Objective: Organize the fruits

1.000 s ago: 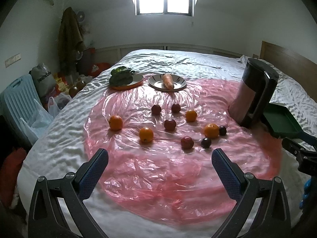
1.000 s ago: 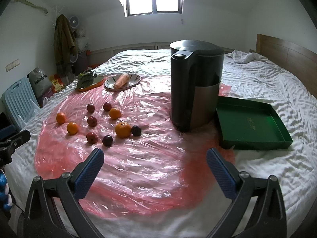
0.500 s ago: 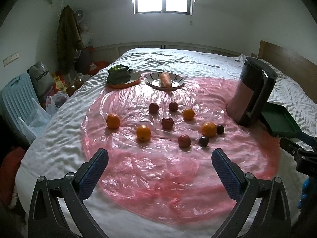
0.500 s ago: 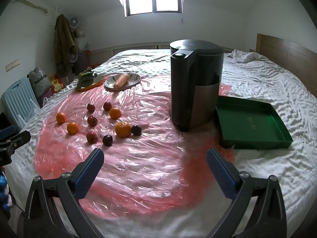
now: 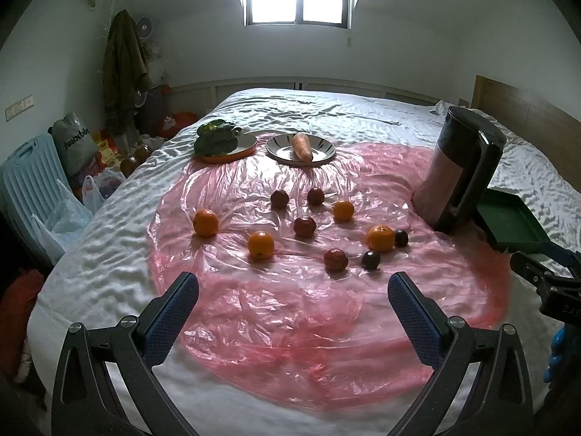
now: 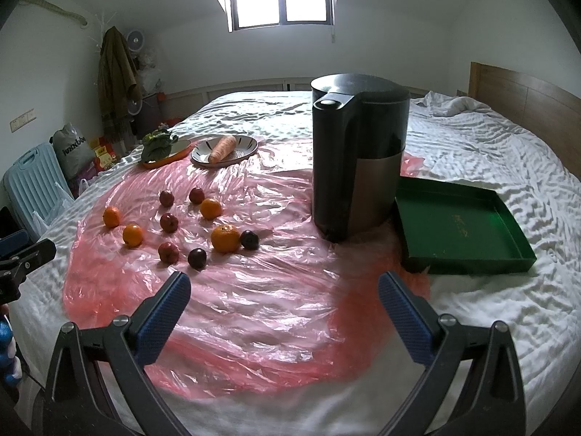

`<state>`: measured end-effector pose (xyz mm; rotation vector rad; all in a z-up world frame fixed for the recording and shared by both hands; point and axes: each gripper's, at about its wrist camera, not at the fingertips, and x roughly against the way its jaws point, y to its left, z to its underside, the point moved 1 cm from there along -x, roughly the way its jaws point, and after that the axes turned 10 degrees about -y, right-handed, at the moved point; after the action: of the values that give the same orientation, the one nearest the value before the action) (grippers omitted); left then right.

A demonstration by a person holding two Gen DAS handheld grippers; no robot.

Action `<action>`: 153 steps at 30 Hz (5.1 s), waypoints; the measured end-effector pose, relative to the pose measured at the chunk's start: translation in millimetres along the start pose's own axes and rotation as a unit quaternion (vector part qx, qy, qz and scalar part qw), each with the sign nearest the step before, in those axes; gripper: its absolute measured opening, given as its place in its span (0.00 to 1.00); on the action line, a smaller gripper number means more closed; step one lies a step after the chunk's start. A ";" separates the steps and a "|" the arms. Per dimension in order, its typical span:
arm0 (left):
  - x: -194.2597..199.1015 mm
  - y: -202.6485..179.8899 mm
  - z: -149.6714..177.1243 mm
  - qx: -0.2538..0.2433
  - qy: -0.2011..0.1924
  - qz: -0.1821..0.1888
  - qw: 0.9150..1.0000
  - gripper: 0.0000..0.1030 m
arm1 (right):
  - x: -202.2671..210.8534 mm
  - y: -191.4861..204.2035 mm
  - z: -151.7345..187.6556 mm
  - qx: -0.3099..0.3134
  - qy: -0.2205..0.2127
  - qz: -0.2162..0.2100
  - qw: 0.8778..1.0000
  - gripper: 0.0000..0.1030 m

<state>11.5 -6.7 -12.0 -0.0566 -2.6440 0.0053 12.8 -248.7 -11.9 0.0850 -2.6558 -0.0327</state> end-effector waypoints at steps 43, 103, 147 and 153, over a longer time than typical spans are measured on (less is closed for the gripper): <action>-60.7 60.2 4.0 0.030 0.038 -0.020 0.999 0.77 | -60.5 6.0 2.6 0.003 0.021 -0.048 0.999 1.00; -216.1 51.0 26.7 0.012 0.143 0.006 0.990 0.33 | -226.6 40.4 11.1 0.153 0.151 -0.172 0.961 0.02; -74.1 18.3 4.5 0.012 0.079 0.031 0.996 0.33 | -71.7 -2.1 12.7 0.048 0.080 -0.128 0.987 0.02; -56.7 -8.6 2.6 0.002 0.076 0.051 0.996 0.33 | -52.4 -25.7 15.2 0.035 0.071 -0.110 0.991 0.02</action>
<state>59.7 -17.6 -41.1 -0.1848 -2.4865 0.0384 53.4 -270.8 -50.7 0.3884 -2.4944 -0.0061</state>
